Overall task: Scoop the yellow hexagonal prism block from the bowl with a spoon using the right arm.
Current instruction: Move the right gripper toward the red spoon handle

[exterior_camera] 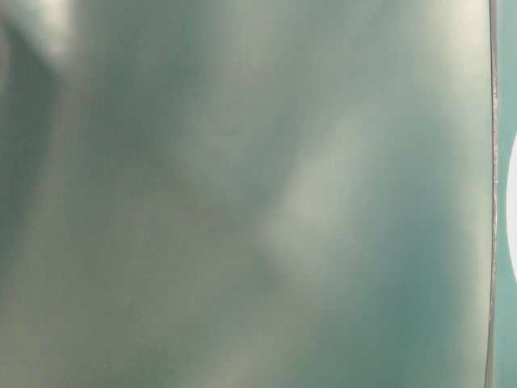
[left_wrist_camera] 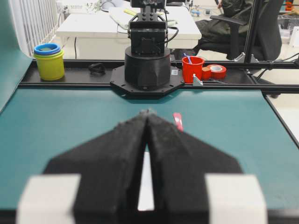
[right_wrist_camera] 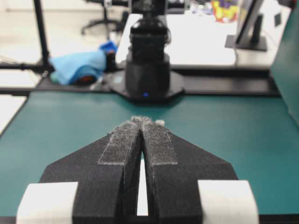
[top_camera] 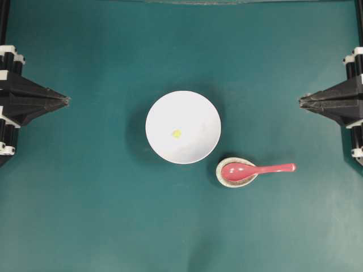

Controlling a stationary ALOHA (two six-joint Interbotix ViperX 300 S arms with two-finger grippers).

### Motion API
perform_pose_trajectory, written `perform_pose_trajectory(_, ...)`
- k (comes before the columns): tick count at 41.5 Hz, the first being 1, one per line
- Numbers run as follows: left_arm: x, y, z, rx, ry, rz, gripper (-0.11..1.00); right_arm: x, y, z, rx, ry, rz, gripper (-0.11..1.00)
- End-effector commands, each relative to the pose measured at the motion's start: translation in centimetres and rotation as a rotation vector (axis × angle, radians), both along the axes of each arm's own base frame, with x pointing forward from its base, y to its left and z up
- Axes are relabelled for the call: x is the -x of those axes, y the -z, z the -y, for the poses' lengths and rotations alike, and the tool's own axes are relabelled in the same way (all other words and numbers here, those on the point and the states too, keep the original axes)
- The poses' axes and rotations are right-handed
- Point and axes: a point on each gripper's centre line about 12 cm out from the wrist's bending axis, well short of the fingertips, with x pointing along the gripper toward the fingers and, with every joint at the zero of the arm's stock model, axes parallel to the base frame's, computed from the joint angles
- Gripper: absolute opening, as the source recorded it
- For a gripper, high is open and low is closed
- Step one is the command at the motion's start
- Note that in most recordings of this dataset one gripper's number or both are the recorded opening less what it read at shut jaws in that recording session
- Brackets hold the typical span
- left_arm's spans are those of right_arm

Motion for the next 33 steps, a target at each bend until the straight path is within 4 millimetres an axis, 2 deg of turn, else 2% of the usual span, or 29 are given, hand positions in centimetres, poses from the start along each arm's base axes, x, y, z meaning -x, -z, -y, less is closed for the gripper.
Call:
perform_pose_trajectory(1,-0.3,-0.5,-0.1,-0.001,-0.003,-0.002,0.00,-0.2,-0.3,0.1,-0.003,0.006,0.000,0.00)
perform_pose_trajectory(2,-0.3,-0.5,-0.1,-0.001,-0.005,-0.005,0.00,-0.4,0.0,0.1,-0.002,0.006,-0.023,0.00)
perform_pose_trajectory(3,-0.3,-0.5,-0.1,-0.001,-0.006,-0.005,0.04,-0.5,0.1,0.1,-0.003,0.006,-0.028,0.00)
perform_pose_trajectory(5,-0.3,-0.6,-0.1,-0.001,-0.005,-0.003,0.00,-0.6,0.2,0.1,-0.002,0.006,-0.034,0.00)
perform_pose_trajectory(19,-0.3,-0.5,-0.1,-0.007,-0.006,-0.006,0.00,-0.9,0.7,0.1,-0.020,0.006,-0.051,0.01)
perform_pose_trajectory(21,-0.3,-0.5,-0.1,-0.007,-0.006,-0.005,0.00,-1.0,1.0,0.1,-0.025,0.006,-0.064,0.07)
perform_pose_trajectory(27,-0.3,-0.5,-0.1,-0.009,-0.004,-0.005,0.00,-1.6,2.0,0.1,-0.032,0.005,-0.104,0.38)
perform_pose_trajectory(30,-0.3,-0.5,-0.1,-0.011,-0.004,-0.005,0.00,-1.9,2.6,0.2,-0.038,0.009,-0.124,0.50)
perform_pose_trajectory(33,-0.3,-0.5,-0.1,-0.011,-0.006,-0.005,0.00,-2.1,3.1,0.2,-0.043,0.011,-0.139,0.53)
